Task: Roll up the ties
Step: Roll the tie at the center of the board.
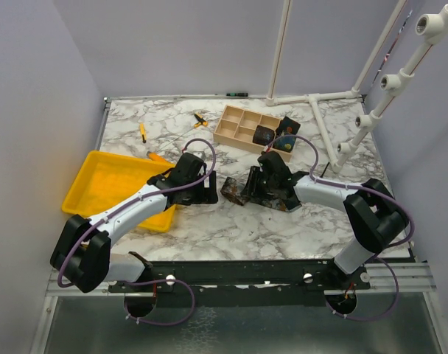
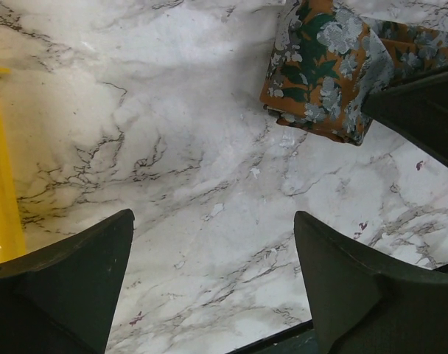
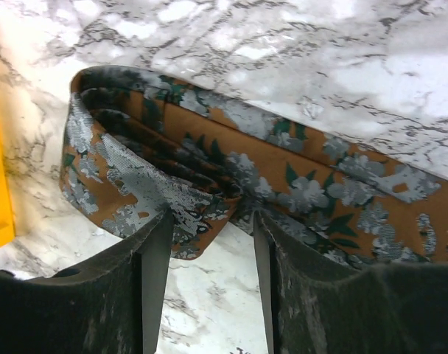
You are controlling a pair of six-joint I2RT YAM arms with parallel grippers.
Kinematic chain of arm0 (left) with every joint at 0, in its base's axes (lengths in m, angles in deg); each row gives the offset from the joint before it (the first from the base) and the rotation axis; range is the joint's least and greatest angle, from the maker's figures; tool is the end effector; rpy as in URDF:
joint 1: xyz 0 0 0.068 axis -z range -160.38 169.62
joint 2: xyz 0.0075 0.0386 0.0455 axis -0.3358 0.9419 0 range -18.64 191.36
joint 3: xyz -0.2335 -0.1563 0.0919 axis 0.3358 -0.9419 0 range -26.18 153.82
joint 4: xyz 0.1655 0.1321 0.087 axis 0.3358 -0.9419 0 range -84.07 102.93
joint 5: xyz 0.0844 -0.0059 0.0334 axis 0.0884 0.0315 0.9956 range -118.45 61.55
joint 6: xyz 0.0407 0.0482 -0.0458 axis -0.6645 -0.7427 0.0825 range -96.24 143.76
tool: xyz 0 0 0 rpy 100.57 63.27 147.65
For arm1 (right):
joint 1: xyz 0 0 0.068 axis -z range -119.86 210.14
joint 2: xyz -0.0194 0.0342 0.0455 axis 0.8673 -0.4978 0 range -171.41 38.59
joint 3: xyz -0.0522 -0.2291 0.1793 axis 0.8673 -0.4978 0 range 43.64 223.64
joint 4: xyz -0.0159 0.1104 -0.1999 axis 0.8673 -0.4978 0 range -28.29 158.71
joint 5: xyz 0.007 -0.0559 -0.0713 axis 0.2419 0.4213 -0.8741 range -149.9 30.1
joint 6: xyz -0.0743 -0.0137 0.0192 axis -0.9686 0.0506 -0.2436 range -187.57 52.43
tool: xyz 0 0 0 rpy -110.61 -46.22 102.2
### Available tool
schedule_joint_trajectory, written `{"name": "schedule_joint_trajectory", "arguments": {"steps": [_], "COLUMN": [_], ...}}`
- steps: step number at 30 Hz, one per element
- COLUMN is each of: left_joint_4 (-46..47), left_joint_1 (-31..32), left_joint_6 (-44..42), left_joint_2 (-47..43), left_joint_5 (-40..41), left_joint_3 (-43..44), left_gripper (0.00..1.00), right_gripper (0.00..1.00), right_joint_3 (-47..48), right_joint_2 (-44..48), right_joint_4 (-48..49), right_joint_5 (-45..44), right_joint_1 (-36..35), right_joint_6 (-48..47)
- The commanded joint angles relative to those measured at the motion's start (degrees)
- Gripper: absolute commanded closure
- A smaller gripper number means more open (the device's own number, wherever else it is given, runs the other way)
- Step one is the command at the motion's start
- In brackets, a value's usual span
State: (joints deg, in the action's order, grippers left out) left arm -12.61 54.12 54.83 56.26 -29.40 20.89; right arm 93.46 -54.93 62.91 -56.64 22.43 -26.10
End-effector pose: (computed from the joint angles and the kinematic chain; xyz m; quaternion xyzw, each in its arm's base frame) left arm 0.1994 -0.1384 0.2333 0.0310 0.9488 -0.1767 0.2599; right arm 0.2525 0.2000 0.1919 0.0209 0.9376 0.2411 0.2495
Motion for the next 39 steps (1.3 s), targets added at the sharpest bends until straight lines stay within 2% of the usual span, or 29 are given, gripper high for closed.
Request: {"name": "schedule_joint_trajectory", "arguments": {"steps": [1, 7, 13, 17, 22, 27, 33, 39], "left_joint_4": [3.6, 6.3, 9.1, 11.1, 18.7, 25.1, 31.9, 33.5], "left_joint_1": [-0.2, -0.2, -0.1, -0.1, 1.2, 4.3, 6.3, 6.5], "left_joint_6": [0.8, 0.8, 1.5, 2.4, 6.5, 10.4, 12.9, 12.6], "left_joint_2": [-0.9, -1.2, -1.2, -1.4, -1.1, 4.2, 12.1, 18.6], "left_joint_5": [-3.4, -6.0, -8.5, -9.5, -10.8, -9.2, -9.3, -9.0], "left_joint_3": [-1.0, -3.4, -6.1, -7.6, -11.5, -12.4, -11.1, -8.0], "left_gripper": [0.11, 0.18, 0.38, 0.49, 0.70, 0.98, 1.00, 1.00], "right_gripper": [0.51, 0.50, 0.46, 0.46, 0.50, 0.53, 0.56, 0.60], "right_joint_3": [-1.8, -1.3, 4.3, 8.8, 16.8, 23.9, 26.3, 24.2], "right_joint_2": [0.2, 3.2, 7.2, 4.4, -5.0, -14.4, -20.6, -21.1], "right_joint_4": [-0.8, -1.4, -6.3, -7.8, -9.4, -10.5, -10.3, -9.3], "right_joint_5": [-1.7, -1.3, -2.6, -2.3, -2.5, -1.3, 1.7, 4.2], "right_joint_1": [1.2, 1.5, 1.8, 4.1, 5.6, 5.9, 5.9, 5.9], "right_joint_6": [-1.9, -3.9, -6.6, -6.6, -6.5, -6.9, -7.5, -9.0]}}
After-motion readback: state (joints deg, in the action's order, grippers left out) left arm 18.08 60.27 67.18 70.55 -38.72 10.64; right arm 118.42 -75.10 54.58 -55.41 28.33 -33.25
